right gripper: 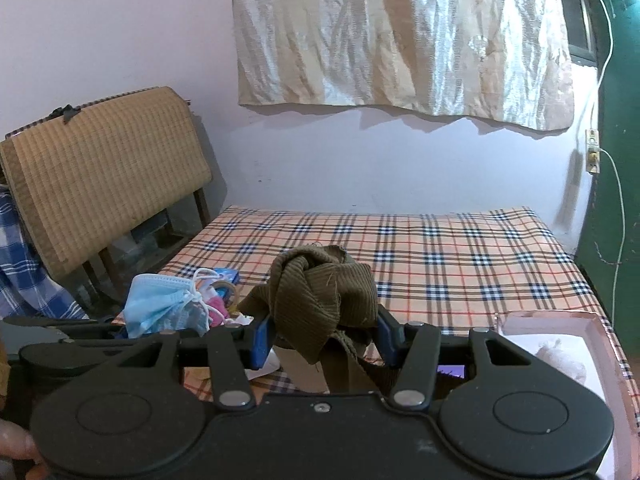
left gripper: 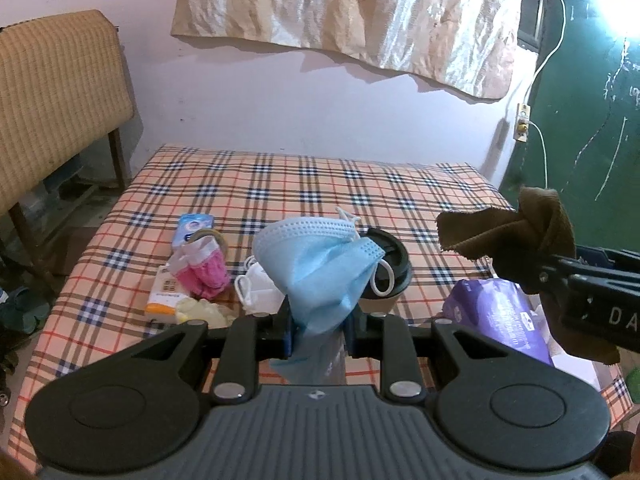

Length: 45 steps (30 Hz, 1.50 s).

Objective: Organize soft objects
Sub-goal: 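Carry the blue mask with the left gripper while the right gripper carries the green cloth toward the box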

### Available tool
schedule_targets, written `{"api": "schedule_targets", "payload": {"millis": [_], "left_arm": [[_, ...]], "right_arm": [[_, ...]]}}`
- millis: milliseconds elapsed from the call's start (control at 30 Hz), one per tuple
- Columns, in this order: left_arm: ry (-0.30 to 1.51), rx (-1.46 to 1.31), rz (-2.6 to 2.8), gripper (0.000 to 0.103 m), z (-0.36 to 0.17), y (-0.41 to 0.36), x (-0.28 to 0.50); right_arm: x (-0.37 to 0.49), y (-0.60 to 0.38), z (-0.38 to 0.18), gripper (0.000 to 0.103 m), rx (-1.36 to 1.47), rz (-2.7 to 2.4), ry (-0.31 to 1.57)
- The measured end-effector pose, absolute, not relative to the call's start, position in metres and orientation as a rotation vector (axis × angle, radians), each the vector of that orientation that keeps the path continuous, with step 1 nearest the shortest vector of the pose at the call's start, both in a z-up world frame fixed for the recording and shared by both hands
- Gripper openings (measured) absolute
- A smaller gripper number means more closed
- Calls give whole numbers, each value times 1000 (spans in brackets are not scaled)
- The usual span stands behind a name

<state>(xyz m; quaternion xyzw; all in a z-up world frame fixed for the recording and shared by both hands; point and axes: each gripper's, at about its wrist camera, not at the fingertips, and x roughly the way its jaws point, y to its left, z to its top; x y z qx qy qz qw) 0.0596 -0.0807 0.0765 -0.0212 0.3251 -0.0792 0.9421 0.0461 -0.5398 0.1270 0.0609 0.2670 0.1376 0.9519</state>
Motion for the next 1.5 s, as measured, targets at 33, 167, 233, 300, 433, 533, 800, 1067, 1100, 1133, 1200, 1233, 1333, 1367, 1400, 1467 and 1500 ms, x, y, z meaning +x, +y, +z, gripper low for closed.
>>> {"api": "schedule_targets", "payload": {"millis": [33,167,233,300,433,533,800,1067,1100,1133,1200,1233,1333,1367,1400,1467,1500], "left_arm": [[663,-42,-166,25,76,-83,60],[664,-36,-183,25,76,-91,62],[665,-34,-192,25,76,-95,62],[666,-33,-200,25,75,-99,63],[668,-32,-214,25,74,-106,62],[672,-28,-226,25,73,-112,63],[678,-16,-258,25,72,-128,65],[686,-5,-294,25,69,-142,66],[686,-4,-299,25,69,-144,66],[687,-2,-304,25,69,-147,66],[688,2,-314,25,68,-150,66],[689,4,-319,25,68,-152,65],[694,7,-332,25,66,-158,65],[696,9,-336,25,65,-160,65],[697,10,-339,25,65,-163,65],[699,13,-348,25,64,-167,64],[701,14,-351,25,63,-169,65]], "right_arm": [[46,-542,127,62,125,275,543],[45,-550,127,62,130,254,541],[45,-555,126,62,134,246,541],[45,-559,125,62,138,241,543],[43,-567,122,62,141,227,547],[40,-573,122,62,145,215,545],[39,-590,120,62,159,181,549],[37,-605,117,62,172,149,551],[37,-606,117,62,172,144,551],[36,-607,117,62,171,140,551],[35,-611,116,62,174,133,552],[35,-613,115,62,177,130,553],[33,-619,114,62,182,119,555],[33,-621,113,62,184,116,556],[33,-622,113,62,186,113,556],[32,-626,112,62,190,107,557],[32,-628,112,62,191,104,558]]}}
